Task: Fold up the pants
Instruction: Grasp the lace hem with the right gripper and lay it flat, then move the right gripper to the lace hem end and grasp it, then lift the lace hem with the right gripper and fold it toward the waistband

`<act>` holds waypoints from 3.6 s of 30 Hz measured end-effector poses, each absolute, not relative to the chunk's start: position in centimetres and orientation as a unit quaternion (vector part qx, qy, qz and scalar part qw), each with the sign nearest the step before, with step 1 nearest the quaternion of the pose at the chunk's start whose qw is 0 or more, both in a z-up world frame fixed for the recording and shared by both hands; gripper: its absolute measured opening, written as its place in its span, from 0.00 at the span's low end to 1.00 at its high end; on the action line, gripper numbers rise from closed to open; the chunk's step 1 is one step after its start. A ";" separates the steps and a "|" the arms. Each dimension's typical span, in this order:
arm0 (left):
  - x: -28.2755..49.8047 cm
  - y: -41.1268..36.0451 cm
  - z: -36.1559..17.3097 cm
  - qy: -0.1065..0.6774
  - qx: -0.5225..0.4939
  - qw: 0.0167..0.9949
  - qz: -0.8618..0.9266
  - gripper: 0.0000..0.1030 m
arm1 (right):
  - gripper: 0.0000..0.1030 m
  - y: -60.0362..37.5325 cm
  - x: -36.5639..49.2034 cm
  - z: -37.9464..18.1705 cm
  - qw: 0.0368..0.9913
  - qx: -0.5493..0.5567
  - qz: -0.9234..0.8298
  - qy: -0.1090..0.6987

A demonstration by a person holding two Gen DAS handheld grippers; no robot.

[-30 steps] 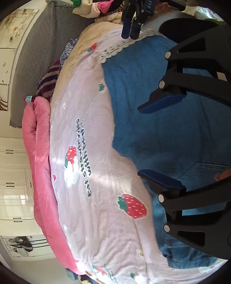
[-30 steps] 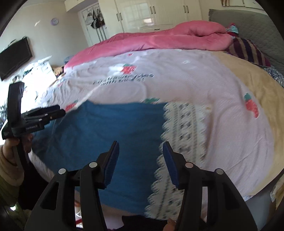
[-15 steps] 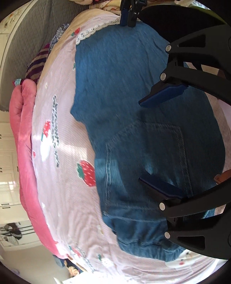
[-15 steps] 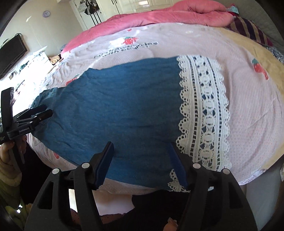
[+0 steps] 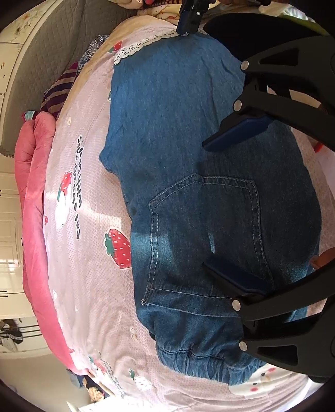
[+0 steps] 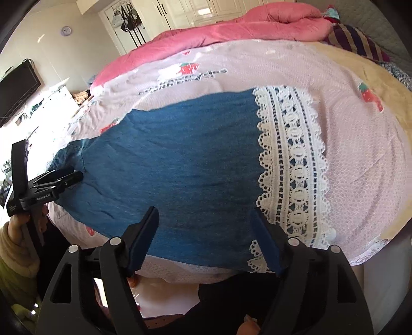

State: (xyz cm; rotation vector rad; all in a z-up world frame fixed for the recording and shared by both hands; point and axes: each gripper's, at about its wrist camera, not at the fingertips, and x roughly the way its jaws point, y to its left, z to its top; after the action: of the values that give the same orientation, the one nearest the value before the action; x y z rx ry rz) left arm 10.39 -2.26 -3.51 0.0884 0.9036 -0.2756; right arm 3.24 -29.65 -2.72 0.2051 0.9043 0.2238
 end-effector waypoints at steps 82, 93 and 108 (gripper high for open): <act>22.6 -33.3 -4.6 0.475 0.164 0.684 -0.529 0.17 | 0.29 -36.8 -1.1 -6.8 0.842 0.337 0.113 0.406; 23.0 -28.4 -0.5 0.419 0.067 0.702 -0.572 0.13 | 0.28 -32.8 -2.3 -0.8 0.907 0.226 0.113 0.338; 22.7 -13.7 1.6 0.382 -0.037 0.753 -0.535 0.14 | 0.28 -17.6 2.8 3.1 0.914 -0.013 0.208 0.348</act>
State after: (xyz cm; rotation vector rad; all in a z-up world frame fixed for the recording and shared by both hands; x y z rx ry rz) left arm 22.69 -13.68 1.61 -0.0815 0.8337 -1.1668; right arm 2.80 -17.58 3.11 -0.0275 0.7159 0.4288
